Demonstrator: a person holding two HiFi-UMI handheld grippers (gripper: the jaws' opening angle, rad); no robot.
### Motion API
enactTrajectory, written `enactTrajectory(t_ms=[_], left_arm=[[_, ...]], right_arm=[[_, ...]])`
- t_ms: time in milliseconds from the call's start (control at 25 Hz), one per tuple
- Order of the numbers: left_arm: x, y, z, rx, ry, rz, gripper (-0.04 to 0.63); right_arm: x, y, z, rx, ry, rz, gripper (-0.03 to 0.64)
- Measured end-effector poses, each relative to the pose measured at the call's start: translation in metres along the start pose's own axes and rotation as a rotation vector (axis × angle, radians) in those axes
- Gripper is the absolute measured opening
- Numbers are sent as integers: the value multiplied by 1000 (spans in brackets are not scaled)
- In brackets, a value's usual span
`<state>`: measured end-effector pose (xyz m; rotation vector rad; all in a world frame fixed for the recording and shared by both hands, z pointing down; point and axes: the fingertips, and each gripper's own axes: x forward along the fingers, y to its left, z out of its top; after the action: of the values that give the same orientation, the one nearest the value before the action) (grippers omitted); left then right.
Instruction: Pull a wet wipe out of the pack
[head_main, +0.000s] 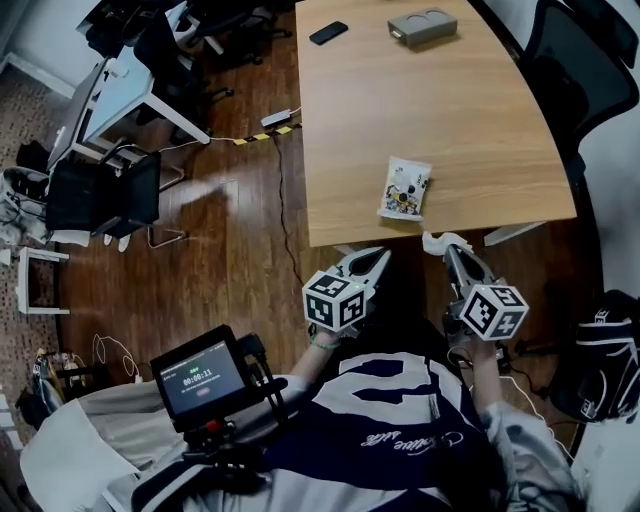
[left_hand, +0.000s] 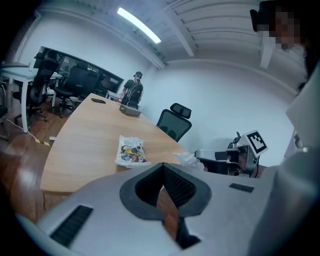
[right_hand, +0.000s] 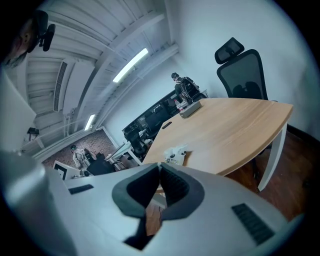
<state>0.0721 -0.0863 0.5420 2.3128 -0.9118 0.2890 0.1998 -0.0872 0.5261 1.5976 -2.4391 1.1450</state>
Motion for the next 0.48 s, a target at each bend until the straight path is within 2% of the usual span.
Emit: enactTrajectory(t_ms=[160, 360, 480], left_arm=[[-25, -9, -20, -4, 17, 14, 3], [-56, -7, -23, -28, -3, 35, 3], [-67, -6, -25, -44, -15, 22, 3]], right_arm=[[-10, 4, -18, 20, 1, -8, 2], [-16, 18, -35, 13, 4, -12, 2], [-20, 26, -44, 0, 5, -19, 2]])
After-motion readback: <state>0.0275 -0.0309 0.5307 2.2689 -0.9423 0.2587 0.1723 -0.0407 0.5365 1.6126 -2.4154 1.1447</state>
